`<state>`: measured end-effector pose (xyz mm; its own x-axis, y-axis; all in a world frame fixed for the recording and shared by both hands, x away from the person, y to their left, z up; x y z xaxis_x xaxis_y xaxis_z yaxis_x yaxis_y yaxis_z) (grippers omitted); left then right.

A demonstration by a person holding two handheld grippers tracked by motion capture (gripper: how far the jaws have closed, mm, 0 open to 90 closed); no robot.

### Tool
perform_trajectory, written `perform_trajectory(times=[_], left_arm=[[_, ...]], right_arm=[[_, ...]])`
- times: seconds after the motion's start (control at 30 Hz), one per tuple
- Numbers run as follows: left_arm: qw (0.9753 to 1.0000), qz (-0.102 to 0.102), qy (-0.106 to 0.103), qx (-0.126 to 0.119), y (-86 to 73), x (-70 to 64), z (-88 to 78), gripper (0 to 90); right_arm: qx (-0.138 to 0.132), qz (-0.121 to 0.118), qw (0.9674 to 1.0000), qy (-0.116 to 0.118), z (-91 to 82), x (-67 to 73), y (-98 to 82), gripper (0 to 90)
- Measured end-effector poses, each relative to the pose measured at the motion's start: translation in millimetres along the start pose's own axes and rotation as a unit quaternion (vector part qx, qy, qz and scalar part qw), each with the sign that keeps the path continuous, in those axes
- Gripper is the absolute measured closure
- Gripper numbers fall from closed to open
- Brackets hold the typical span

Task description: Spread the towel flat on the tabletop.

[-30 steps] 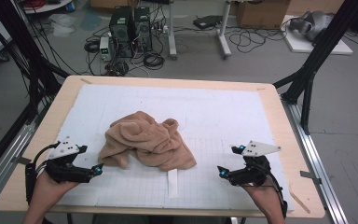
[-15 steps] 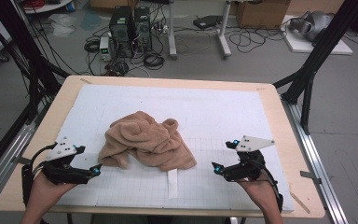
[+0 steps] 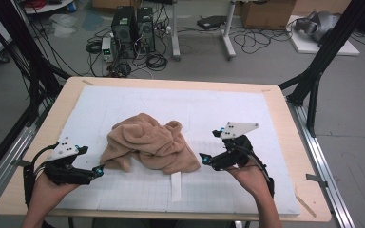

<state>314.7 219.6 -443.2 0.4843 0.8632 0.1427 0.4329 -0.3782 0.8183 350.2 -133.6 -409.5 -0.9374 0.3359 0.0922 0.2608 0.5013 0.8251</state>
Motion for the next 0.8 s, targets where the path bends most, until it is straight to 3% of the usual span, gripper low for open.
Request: perform_trajectory(times=[0.3, 0.33, 0.6, 0.8], left_arm=[[1.0, -0.006, -0.006, -0.005, 6.5, -1.2, 6.1, 12.8], [1.0, -0.005, -0.006, -0.003, 6.8, -1.5, 7.6, 12.8], [0.9998, -0.004, -0.017, -0.003, 18.0, -4.6, 17.4, 13.3], [0.9998, -0.004, -0.019, -0.001, 22.6, -3.4, 24.4, 16.2]], right_arm=[[0.007, -0.012, 0.9997, 0.019, 30.7, -3.8, 30.0, 10.2], [0.002, -0.012, 0.9993, 0.036, 41.5, -3.4, 36.9, 10.6], [0.01, -0.023, 0.9975, 0.066, 70.2, -1.6, 59.2, 15.1], [0.02, -0.015, 0.9962, 0.084, 88.8, -4.7, 65.5, 19.6]])
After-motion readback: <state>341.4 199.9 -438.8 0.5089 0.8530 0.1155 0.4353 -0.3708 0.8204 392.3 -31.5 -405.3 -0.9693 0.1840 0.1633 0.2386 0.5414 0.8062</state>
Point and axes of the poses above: each handheld gripper's, and its own axes: z roughly forward along the jaws, y roughly out of its top, x roughly to its left, the point moved 10 cm from there along z, roughly forward along the jaws, and after that the axes turned 14 degrees about y, right-handed, at the moved point
